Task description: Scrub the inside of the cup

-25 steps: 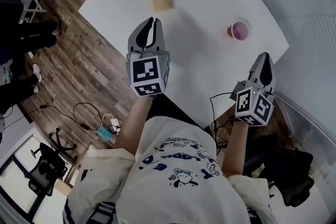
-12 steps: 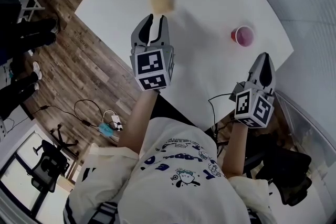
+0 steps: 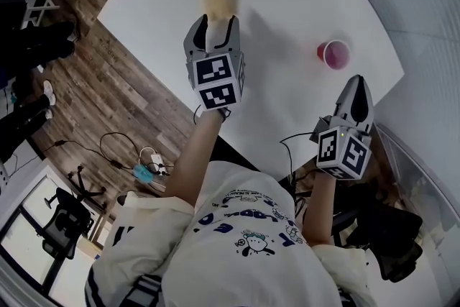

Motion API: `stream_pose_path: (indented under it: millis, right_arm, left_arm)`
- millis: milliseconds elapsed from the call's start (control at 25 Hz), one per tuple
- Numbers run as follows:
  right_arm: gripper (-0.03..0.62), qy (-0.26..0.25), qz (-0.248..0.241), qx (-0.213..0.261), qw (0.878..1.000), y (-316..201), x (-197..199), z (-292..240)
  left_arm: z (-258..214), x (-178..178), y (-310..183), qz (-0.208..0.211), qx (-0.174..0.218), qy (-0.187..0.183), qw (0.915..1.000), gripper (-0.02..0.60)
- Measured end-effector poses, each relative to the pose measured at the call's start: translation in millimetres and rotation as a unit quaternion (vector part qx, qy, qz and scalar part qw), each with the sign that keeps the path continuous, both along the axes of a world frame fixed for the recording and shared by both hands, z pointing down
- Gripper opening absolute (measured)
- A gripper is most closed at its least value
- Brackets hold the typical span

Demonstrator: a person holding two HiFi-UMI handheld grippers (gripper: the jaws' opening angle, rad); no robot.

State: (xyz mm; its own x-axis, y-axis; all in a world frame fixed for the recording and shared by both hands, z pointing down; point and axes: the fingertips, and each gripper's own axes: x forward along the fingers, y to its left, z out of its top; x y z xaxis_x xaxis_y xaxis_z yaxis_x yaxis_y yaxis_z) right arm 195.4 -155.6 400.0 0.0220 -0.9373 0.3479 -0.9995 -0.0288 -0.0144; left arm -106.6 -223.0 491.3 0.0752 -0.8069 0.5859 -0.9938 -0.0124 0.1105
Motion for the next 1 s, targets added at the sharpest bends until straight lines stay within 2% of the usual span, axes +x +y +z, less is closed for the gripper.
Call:
stream_pose_path:
  millis: [200, 480, 1000]
  right_arm:
    - [0.0, -0.002, 0.003, -0.004, 1.0, 0.2, 1.8, 3.6]
    - [0.0, -0.005, 0.005, -0.016, 1.0, 1.1, 2.4, 11.9]
    - [-0.001, -0.004, 0.004, -0.029, 1.0, 2.1, -2.2, 21.2]
  left_arm:
    - [9.3, 0.6, -5.8, -0.016, -0.007, -0.009, 0.9998, 0.275]
    - [20.7, -6.9, -13.4, -0.035, -0.023, -0.016, 0.999, 0.276]
    - [32.6, -2.4, -21.9, -0.035, -0.043, -0.021, 0.9983, 0.29]
